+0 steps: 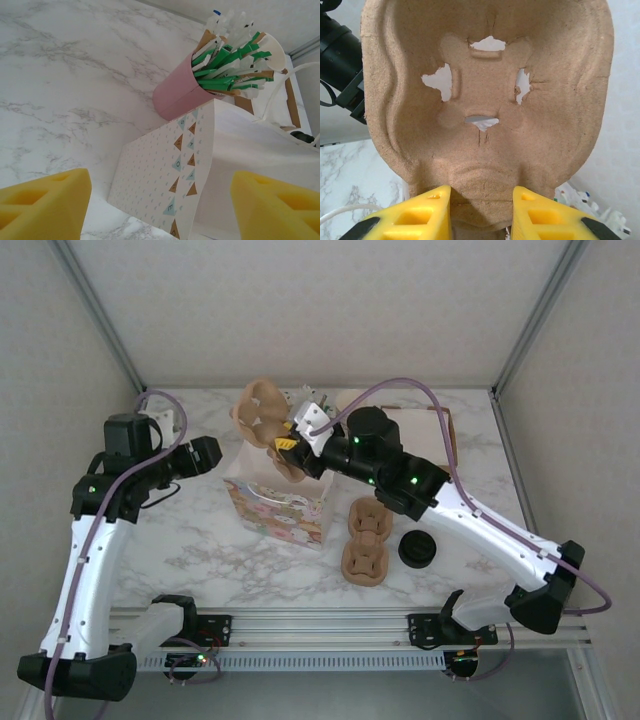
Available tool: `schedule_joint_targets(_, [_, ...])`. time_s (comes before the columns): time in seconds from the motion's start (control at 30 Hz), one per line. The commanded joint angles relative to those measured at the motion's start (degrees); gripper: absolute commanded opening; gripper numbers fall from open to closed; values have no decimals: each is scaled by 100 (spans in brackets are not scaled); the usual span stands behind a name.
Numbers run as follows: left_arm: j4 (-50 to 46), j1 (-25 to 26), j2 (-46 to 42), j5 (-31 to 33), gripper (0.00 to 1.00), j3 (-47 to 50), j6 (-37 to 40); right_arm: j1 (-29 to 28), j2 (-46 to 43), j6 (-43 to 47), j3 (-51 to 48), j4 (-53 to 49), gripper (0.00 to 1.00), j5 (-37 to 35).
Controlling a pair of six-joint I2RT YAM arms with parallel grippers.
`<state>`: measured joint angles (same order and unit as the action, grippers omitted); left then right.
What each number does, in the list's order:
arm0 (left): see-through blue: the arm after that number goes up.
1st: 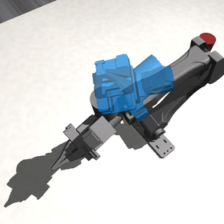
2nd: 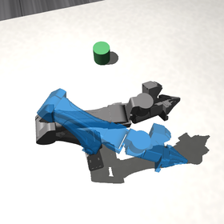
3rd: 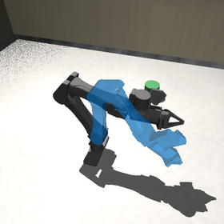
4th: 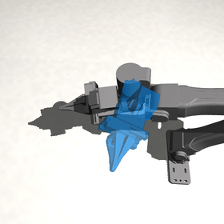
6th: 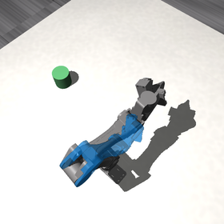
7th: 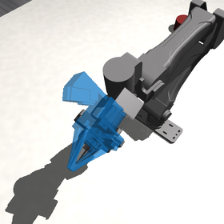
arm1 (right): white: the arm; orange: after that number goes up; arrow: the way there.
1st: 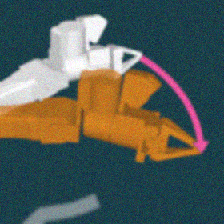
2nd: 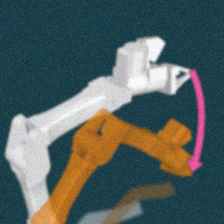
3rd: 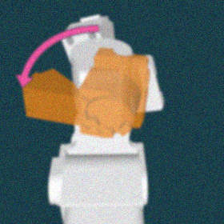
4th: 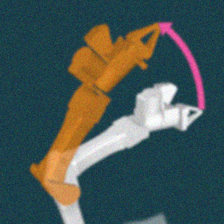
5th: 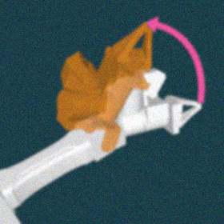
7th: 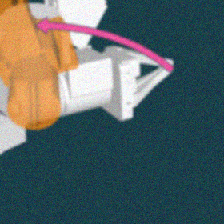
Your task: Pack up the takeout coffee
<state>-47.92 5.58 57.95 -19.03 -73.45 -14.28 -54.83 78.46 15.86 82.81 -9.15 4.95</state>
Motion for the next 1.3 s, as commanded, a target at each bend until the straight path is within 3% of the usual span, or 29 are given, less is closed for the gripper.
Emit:
schedule_joint_targets(0.0, [-150,48,-168,40,74,21,111,224,121,-76,203,264,29,606])
schedule_joint_targets(0.5, [-167,48,-136,-417,77,102,120,519,318,-34,102,-449,30,1356])
schedule_joint_targets(1.27, [-87,71,6,-759,78,261,119,520,719,563,955,-2455,29,743])
